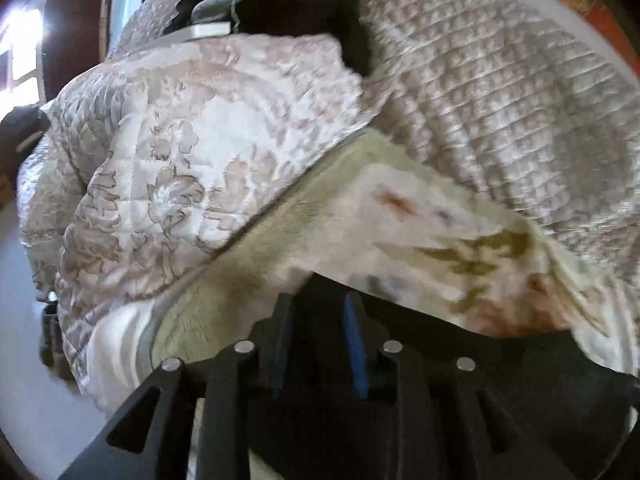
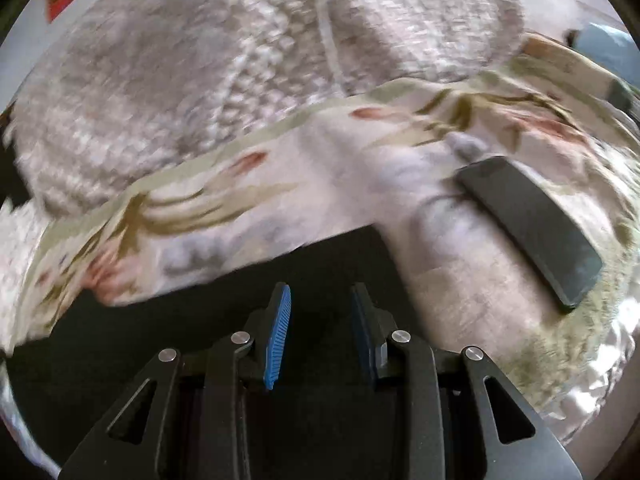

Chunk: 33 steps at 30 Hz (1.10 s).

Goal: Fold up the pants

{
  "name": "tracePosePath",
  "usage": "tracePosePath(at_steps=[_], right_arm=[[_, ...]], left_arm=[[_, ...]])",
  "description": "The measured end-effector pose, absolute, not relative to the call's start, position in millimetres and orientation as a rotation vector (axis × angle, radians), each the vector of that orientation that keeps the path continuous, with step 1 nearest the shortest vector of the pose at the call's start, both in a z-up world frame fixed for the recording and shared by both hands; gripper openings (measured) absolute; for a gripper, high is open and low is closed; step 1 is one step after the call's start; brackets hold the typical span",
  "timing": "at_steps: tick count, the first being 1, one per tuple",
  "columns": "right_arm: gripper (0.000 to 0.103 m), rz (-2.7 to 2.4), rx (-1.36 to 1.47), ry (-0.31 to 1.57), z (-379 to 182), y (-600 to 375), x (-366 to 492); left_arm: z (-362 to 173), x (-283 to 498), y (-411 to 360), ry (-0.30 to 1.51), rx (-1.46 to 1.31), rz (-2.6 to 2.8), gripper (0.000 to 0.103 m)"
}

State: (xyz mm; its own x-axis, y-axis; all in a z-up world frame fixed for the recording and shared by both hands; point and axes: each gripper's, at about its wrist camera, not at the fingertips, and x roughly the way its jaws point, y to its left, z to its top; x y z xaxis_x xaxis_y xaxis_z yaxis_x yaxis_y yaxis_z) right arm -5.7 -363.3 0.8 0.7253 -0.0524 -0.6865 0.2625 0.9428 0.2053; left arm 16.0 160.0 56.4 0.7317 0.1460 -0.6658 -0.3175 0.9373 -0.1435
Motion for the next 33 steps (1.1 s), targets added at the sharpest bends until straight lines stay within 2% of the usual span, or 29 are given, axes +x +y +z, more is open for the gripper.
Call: tracePosePath(at_steps=[4, 8, 13, 15, 20, 23, 33], right_arm=[[0.031, -0.032, 0.245, 0.734, 4, -329, -10], [0.031, 0.062, 0.203, 0.782, -9, -304, -20], [0.033, 0.050, 0.165, 0.800, -15, -301, -34], [0.040, 0.042, 0.192, 0.798, -16, -306, -38], [0.042, 0.049, 0.215, 0.789, -15, -307, -37], [0.046, 0.051, 0.217, 0.787, -15, -304, -38], [0.047, 0.053, 0.219, 0.787, -16, -303, -35]], left_arm=[[50, -10, 145, 0.708, -0.261, 0.184, 0.040], [19, -17, 136, 0.867, -0.236, 0.177, 0.040], [22, -34, 144, 0.851, -0.261, 0.242, 0.042], [24, -43, 155, 0.833, -0.309, 0.287, 0.043], [21, -55, 181, 0.821, -0.425, 0.365, 0.052], [11, -54, 182, 0.841, -0.497, 0.307, 0.053], [24, -42, 169, 0.725, -0.334, 0.336, 0.053]])
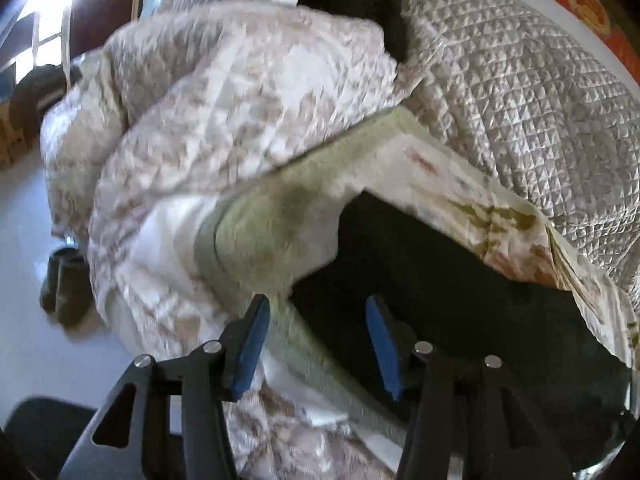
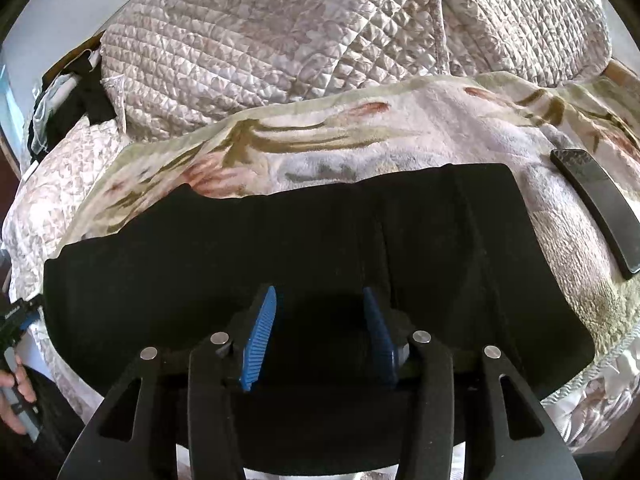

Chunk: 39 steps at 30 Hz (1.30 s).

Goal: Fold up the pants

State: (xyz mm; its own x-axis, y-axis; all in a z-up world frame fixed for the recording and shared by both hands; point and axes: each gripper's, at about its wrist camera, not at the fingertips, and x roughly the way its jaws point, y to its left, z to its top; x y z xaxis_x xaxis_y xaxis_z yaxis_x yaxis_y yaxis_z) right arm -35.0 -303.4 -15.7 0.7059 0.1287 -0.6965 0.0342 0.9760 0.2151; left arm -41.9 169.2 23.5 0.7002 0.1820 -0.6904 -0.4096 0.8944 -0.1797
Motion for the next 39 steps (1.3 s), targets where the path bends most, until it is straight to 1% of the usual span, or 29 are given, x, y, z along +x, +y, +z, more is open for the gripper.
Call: tracePosePath(at_steps=[2, 4, 5, 6, 7, 8, 9, 12, 14, 20, 23, 28, 29, 30, 31, 32, 33, 36, 38, 39], right_arm=[[0.048, 0.055, 0.222, 0.786, -16, -304, -35], [0.049, 0.056, 0.221, 0.786, -15, -305, -34], [0.049, 0.057, 0.221, 0.786, -15, -305, -34], [0.049, 0.057, 0.220, 0.786, -15, -305, -34], [0.049, 0.058, 0.223, 0.785, -15, -305, -34], [0.049, 0.058, 0.225, 0.784, -16, -304, -33], [0.049, 0.057, 0.225, 0.784, -16, -305, -33], [0.049, 0.060, 0.224, 0.782, -15, -306, -34], [0.049, 0.062, 0.232, 0.775, -15, -307, -34], [0.049, 0.058, 0.240, 0.773, -14, -307, -33], [0.049, 0.060, 0.247, 0.769, -13, -307, -34], [0.049, 0.069, 0.237, 0.735, -6, -303, -37], [0.049, 0.060, 0.229, 0.714, -2, -302, -38], [0.049, 0.050, 0.225, 0.704, -1, -303, -39], [0.049, 0.028, 0.217, 0.698, 0, -304, -39], [0.049, -0.015, 0.213, 0.707, -2, -309, -38], [0.049, -0.036, 0.216, 0.719, -4, -313, -35], [0.049, -0.119, 0.276, 0.777, -15, -334, -31], [0.049, -0.146, 0.283, 0.750, -10, -339, -34], [0.049, -0.159, 0.261, 0.728, -6, -339, -36]], left_arm=[[23, -35, 168, 0.721, -0.314, 0.320, 0.053], [12, -23, 168, 0.783, -0.313, 0.292, 0.052], [7, -21, 167, 0.801, -0.304, 0.299, 0.052], [7, -21, 161, 0.790, -0.256, 0.315, 0.048], [8, -22, 156, 0.797, -0.212, 0.330, 0.037], [7, -22, 151, 0.800, -0.180, 0.331, 0.019], [7, -23, 147, 0.806, -0.171, 0.306, 0.011], [13, -29, 145, 0.798, -0.161, 0.322, 0.010], [20, -41, 153, 0.776, -0.199, 0.344, 0.010], [16, -45, 158, 0.812, -0.239, 0.346, 0.012], [21, -48, 161, 0.803, -0.255, 0.359, 0.019], [37, -46, 160, 0.763, -0.264, 0.370, 0.021], [41, -44, 157, 0.751, -0.257, 0.356, 0.023], [45, -41, 152, 0.740, -0.252, 0.335, 0.030], [49, -38, 145, 0.726, -0.250, 0.305, 0.035], [50, -34, 140, 0.719, -0.245, 0.270, 0.045], [49, -28, 132, 0.720, -0.233, 0.229, 0.049], [33, -5, 110, 0.793, -0.185, 0.130, 0.049], [16, 8, 101, 0.880, -0.164, 0.118, 0.049], [13, 10, 98, 0.890, -0.143, 0.127, 0.049]])
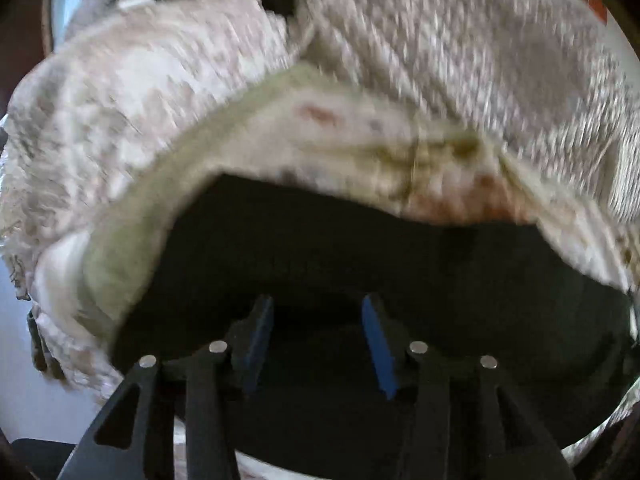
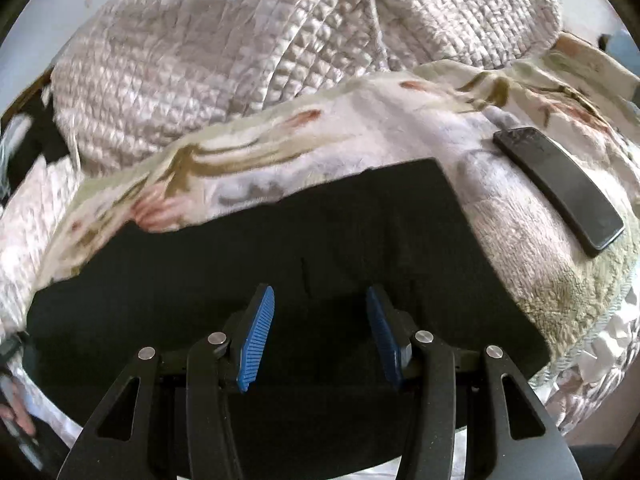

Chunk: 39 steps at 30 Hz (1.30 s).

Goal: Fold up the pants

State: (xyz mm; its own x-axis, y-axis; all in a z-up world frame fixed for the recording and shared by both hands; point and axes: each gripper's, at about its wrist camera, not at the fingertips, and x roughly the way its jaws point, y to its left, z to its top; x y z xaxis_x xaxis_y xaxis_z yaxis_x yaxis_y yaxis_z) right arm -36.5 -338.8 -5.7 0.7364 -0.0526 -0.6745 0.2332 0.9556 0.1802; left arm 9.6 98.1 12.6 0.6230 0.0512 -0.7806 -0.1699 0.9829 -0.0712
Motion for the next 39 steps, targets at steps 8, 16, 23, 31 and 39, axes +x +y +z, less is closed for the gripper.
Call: tracePosePath(at_steps=[8, 16, 23, 31, 39], right_arm=[[0.049, 0.030, 0.169, 0.715, -2, -303, -34], [0.049, 0.162, 0.042, 0.715, -5, -262, -41], [0.060, 0.209, -0.039, 0.788, -23, -240, -41], [0.075, 0.231, -0.081, 0.768, -27, -231, -43], [0.075, 0.253, -0.089, 0.665, -9, -229, -55]], left_arm=[[27, 2, 74, 0.852, -0.114, 0.075, 0.049], [20, -4, 47, 0.880, -0.085, 0.023, 0.049], [10, -14, 30, 0.866, -0.024, 0.004, 0.056], [9, -15, 28, 0.857, -0.014, 0.000, 0.060], [13, -21, 33, 0.874, -0.029, 0.007, 0.060]])
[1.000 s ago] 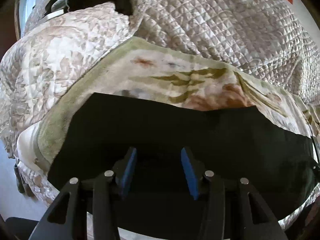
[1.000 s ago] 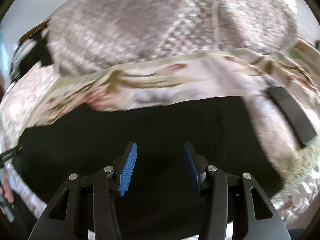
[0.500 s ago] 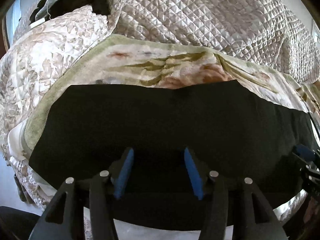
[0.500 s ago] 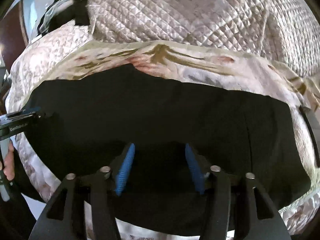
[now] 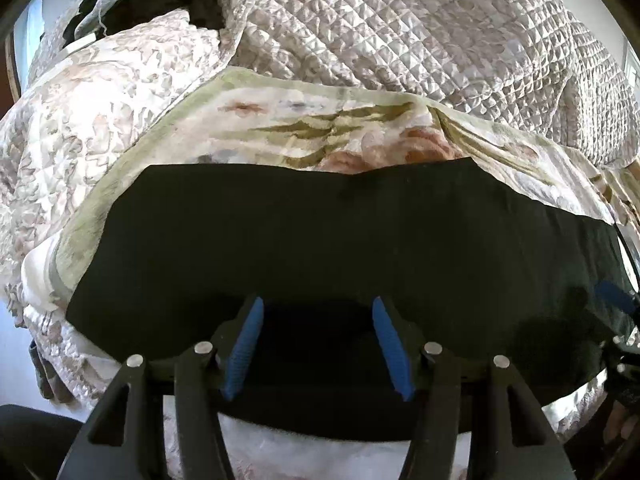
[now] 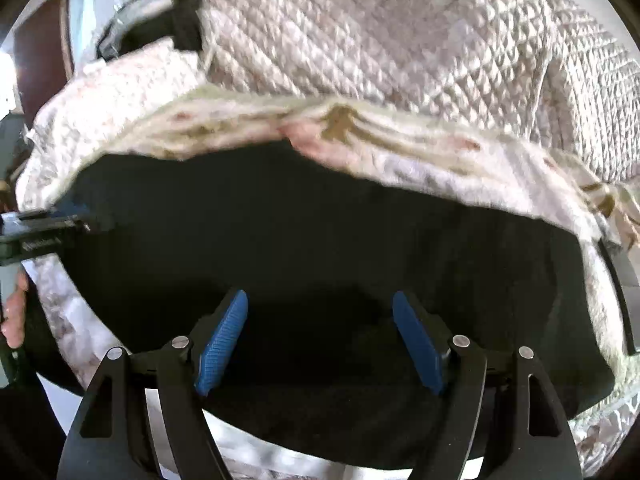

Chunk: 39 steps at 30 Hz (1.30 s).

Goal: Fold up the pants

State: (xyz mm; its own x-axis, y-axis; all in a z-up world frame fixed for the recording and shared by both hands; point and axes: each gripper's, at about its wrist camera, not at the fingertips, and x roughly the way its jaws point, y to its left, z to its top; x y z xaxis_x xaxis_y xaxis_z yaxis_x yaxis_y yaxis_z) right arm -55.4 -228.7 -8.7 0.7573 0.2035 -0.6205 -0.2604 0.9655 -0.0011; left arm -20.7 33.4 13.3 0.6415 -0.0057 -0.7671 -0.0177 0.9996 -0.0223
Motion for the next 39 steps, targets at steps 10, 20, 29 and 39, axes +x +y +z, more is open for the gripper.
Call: tracePosePath(at_steps=[10, 20, 29, 39], right_arm=[[0.075, 0.229, -0.017, 0.711, -12, -239, -47], [0.075, 0.240, 0.000, 0.707, -5, -235, -45], [0.075, 0.271, -0.014, 0.719, -11, -226, -36], [0.075, 0.276, 0.033, 0.723, -13, -232, -31]], left_arm=[[23, -18, 65, 0.855, -0.070, 0.061, 0.060], [32, -3, 144, 0.817, -0.140, 0.226, 0.060], [9, 13, 165, 0.845, -0.174, 0.229, 0.073], [6, 23, 153, 0.824, -0.095, 0.198, 0.044]])
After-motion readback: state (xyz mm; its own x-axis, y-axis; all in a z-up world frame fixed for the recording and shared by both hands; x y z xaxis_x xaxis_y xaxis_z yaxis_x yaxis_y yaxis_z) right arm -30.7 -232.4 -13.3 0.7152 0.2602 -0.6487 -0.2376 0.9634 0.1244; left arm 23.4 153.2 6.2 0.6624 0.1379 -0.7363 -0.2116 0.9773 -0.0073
